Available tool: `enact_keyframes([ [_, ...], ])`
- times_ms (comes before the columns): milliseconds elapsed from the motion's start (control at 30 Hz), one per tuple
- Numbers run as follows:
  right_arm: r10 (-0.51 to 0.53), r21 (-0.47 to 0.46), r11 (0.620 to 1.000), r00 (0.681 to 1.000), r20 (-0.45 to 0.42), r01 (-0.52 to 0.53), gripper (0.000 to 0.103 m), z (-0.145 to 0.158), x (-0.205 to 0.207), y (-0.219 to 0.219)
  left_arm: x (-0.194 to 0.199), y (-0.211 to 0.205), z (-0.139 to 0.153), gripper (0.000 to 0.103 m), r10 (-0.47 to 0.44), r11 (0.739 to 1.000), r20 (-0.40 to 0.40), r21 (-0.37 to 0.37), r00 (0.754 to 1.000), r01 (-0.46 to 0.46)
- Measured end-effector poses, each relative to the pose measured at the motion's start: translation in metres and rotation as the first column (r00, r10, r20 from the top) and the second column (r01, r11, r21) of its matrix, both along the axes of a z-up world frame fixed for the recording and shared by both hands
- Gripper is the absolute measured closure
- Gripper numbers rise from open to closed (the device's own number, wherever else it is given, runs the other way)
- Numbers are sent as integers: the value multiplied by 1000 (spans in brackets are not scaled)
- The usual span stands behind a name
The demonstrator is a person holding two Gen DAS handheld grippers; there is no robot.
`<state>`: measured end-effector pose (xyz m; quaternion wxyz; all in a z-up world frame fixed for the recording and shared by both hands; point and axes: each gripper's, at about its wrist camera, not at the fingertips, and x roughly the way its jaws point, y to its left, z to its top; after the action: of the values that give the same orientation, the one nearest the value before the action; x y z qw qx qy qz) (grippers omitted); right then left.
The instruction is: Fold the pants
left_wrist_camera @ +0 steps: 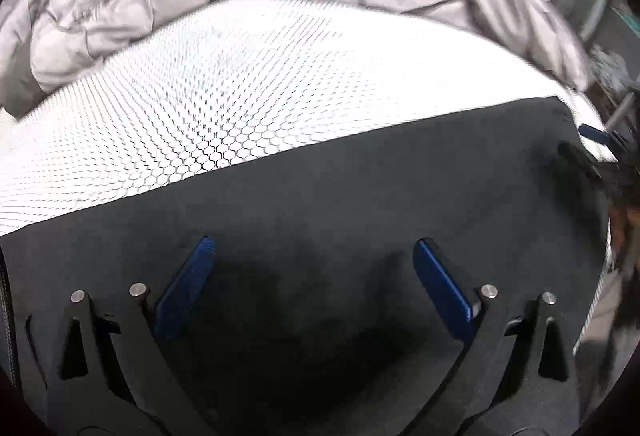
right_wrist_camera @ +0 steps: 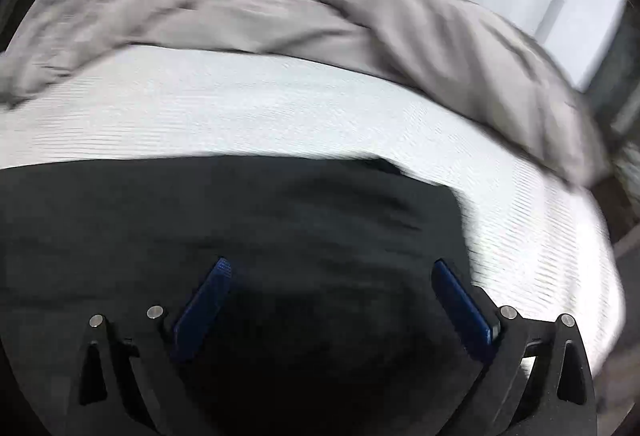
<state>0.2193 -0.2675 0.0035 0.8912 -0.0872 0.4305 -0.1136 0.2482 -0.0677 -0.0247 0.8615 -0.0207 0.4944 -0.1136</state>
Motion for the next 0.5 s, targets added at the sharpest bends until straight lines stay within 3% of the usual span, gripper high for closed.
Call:
enact_keyframes([
  [67,116,47,992,993,-19,-115,1,-10,13,29,14,1,-14,7,10,1000,-44,18,999,-9],
  [200,281,79,958,958,-49,-277,1,-37,37,77,18,6,-20,3,-23,999,-22,28,999,24],
  [233,279,103,957,957,-80,-270,1,-44,44,75,17,10,-20,3,-27,999,-21,17,999,28],
  [300,221,76,974,971,-91,-214,1,-50,53,60,15,16,-21,3,-31,999,-18,13,999,31],
  [400,-3,-45,999,997,-80,0,1,-46,59,4,12,18,-24,3,-36,999,-7,40,999,36],
  [433,-120,-89,989,991,-55,115,1,-42,54,-20,10,19,-23,3,-32,998,-7,53,999,33],
  [500,-239,-149,961,971,-25,233,1,-34,43,-49,4,20,-18,6,-1,997,-10,78,1000,1],
])
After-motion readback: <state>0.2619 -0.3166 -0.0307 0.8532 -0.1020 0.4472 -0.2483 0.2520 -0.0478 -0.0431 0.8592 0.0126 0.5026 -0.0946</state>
